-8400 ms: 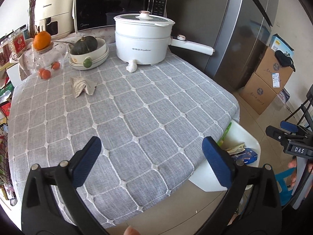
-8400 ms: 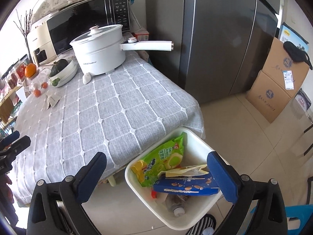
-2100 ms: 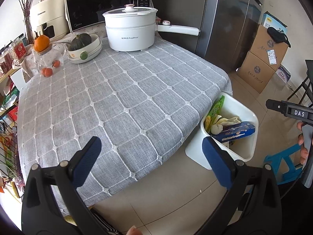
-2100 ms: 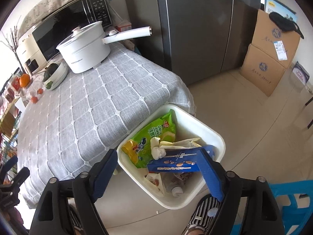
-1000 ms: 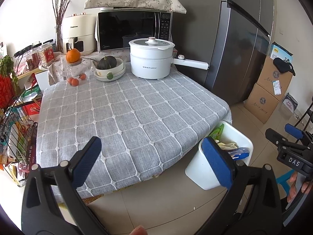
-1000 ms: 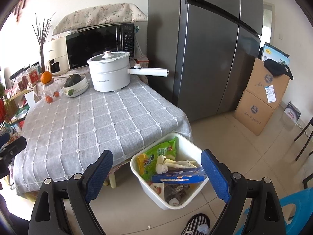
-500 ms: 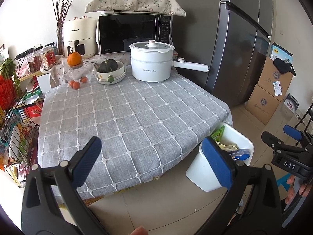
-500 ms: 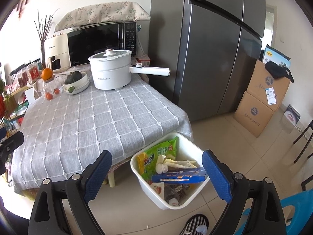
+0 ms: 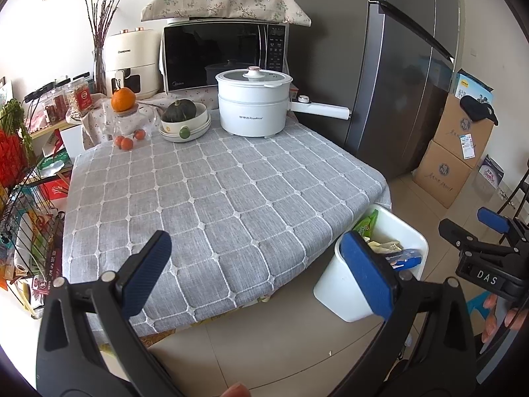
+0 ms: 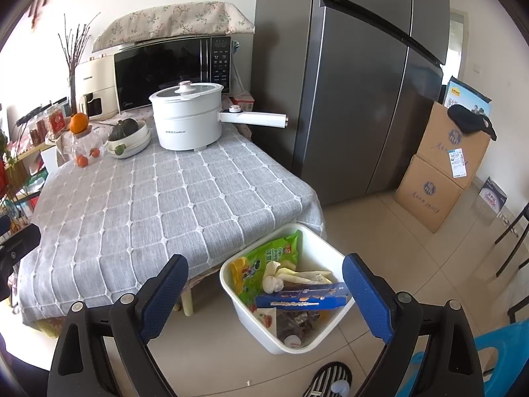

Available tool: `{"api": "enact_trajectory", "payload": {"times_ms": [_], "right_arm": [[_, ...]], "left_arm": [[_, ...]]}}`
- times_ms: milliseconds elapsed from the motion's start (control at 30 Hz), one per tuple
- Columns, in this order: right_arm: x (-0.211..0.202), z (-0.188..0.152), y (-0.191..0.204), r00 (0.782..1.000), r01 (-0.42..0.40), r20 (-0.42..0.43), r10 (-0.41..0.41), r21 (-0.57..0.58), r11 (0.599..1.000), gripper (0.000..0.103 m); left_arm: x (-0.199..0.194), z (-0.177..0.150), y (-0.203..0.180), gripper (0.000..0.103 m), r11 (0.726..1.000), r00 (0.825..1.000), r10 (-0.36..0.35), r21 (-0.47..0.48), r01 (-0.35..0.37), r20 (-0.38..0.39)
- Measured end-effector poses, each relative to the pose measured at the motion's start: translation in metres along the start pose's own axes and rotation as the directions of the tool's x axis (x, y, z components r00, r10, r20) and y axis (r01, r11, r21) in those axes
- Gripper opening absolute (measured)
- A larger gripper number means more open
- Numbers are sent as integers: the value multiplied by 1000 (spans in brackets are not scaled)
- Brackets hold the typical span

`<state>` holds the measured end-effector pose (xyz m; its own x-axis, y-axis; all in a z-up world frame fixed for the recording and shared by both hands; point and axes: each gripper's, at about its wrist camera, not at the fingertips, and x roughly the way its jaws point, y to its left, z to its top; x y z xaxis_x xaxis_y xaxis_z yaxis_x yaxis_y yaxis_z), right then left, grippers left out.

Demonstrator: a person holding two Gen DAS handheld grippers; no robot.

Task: Collect trash

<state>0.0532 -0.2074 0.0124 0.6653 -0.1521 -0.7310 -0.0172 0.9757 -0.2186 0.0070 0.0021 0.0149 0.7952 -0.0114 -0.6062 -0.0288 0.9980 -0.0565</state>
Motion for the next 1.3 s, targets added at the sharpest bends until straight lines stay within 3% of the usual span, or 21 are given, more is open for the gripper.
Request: {"api": "enact_trajectory", "payload": {"times_ms": [1300], "right_arm": [[1, 1, 2, 1000, 1, 8, 0, -13, 1000, 100]], "left_arm": [[0, -4, 6, 102, 1000, 1000, -3, -19, 3, -30]]}}
